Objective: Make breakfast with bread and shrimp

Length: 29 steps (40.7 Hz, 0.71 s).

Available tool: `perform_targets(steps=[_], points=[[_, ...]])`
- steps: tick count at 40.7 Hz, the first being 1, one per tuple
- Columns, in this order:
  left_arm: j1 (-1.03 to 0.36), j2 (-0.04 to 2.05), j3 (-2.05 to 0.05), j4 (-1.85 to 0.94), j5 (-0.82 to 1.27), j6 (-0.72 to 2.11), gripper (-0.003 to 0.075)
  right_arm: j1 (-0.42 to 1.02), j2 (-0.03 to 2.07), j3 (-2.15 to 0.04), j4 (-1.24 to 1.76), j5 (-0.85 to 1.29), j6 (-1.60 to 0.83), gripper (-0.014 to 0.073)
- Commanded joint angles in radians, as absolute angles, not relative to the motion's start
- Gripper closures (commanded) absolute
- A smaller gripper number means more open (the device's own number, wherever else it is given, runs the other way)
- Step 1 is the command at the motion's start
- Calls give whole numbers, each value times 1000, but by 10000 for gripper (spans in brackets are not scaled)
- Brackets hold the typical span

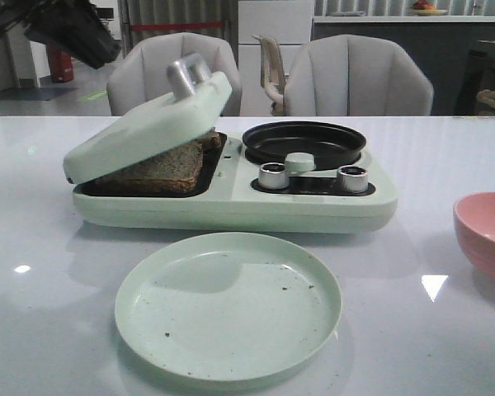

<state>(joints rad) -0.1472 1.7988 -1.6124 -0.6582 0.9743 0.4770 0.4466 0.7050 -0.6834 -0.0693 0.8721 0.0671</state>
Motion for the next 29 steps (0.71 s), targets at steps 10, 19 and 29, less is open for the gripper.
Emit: perform_targets(steps=[10,19,29], points=[[-328,1442,-1344,-556,797,484,617,443,702,-709,-84,818,64,130],[-415,1191,-1111,-481,755,462,616,443,702,-709,-84,818,64,130],[-418,909,-909,-244,761,243,615,443,702,-709,-84,817,64,130]])
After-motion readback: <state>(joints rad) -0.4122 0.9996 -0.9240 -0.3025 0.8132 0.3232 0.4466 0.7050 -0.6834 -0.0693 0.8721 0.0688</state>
